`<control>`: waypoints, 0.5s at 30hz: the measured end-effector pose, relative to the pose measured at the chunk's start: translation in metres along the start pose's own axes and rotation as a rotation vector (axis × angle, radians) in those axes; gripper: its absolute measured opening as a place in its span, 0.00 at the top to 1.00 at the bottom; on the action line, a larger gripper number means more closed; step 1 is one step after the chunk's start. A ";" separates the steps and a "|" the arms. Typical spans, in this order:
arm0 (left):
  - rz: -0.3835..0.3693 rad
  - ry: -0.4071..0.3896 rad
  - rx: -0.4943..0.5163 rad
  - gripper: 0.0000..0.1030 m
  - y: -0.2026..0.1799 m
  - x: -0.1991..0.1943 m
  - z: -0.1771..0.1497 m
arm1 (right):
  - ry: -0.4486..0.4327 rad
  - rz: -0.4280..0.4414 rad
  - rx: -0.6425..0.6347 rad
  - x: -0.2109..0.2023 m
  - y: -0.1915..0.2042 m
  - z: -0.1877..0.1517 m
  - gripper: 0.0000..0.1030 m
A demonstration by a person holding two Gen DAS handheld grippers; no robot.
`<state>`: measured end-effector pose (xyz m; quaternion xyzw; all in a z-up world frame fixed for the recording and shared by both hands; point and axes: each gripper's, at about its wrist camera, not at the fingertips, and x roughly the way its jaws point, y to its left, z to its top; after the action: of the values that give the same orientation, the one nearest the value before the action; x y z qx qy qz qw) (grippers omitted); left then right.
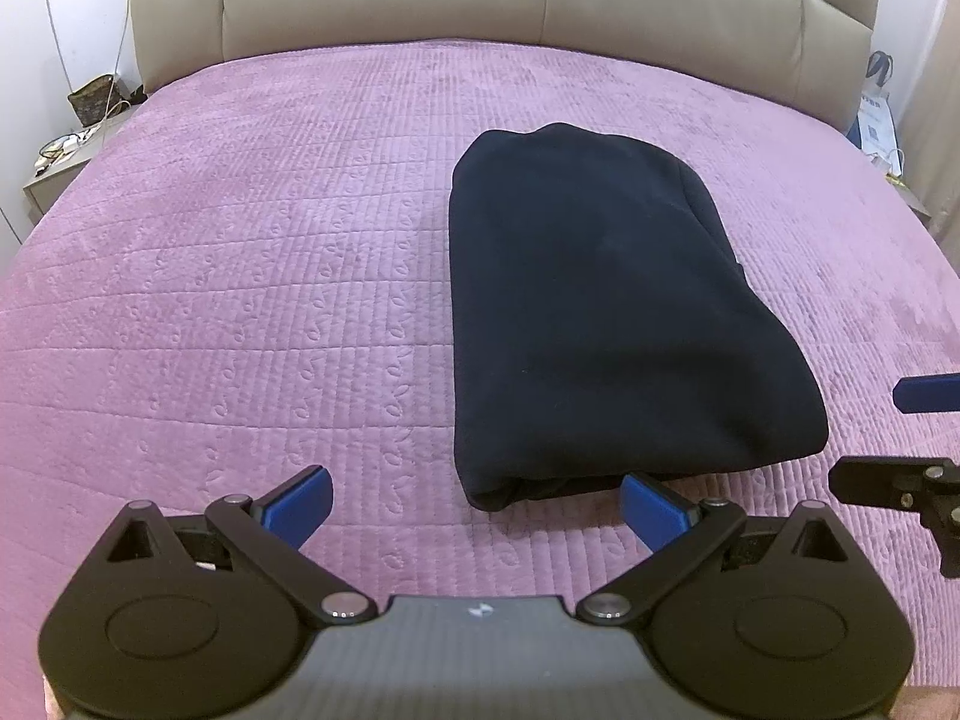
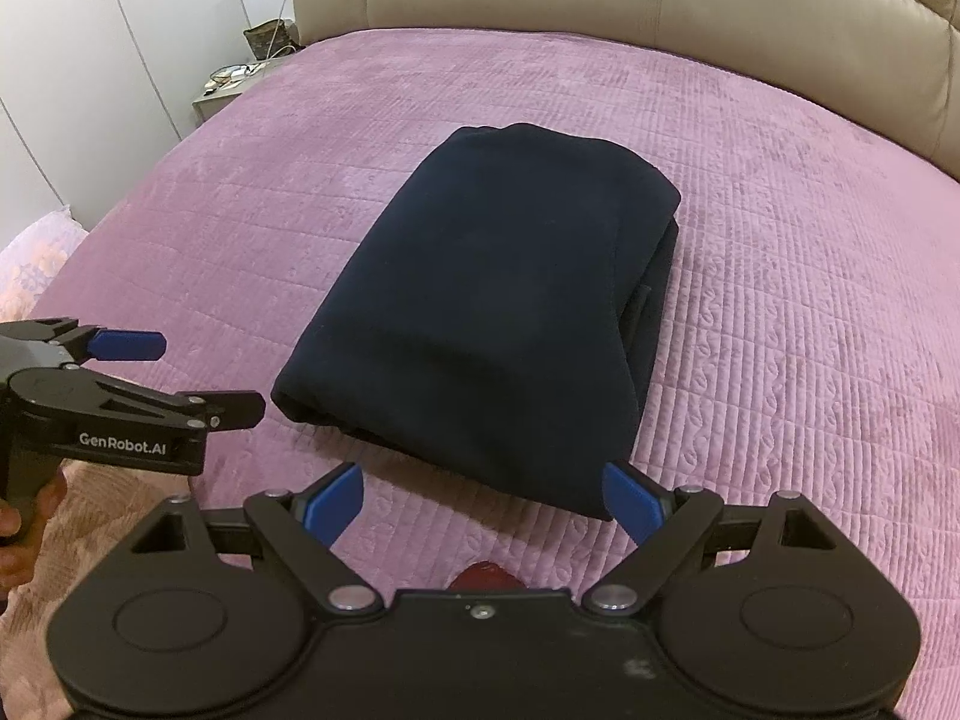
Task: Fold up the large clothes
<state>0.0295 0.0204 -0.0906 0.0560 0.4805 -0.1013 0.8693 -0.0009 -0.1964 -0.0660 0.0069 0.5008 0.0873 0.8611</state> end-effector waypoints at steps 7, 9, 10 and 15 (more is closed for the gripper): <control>-0.001 0.000 -0.007 0.00 0.000 0.001 0.000 | -0.002 0.004 -0.015 -0.001 -0.001 0.001 0.01; -0.005 0.000 -0.007 0.00 0.000 0.002 0.000 | -0.003 0.003 -0.015 0.000 -0.001 0.000 0.01; -0.007 0.000 -0.009 0.00 0.000 0.002 0.000 | -0.002 0.002 -0.014 0.000 -0.001 0.000 0.01; -0.008 0.004 -0.016 0.00 0.000 0.004 -0.002 | -0.002 -0.001 -0.012 0.000 -0.002 0.000 0.01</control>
<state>0.0304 0.0198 -0.0950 0.0471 0.4832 -0.1007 0.8684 -0.0005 -0.1982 -0.0658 0.0014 0.4994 0.0898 0.8617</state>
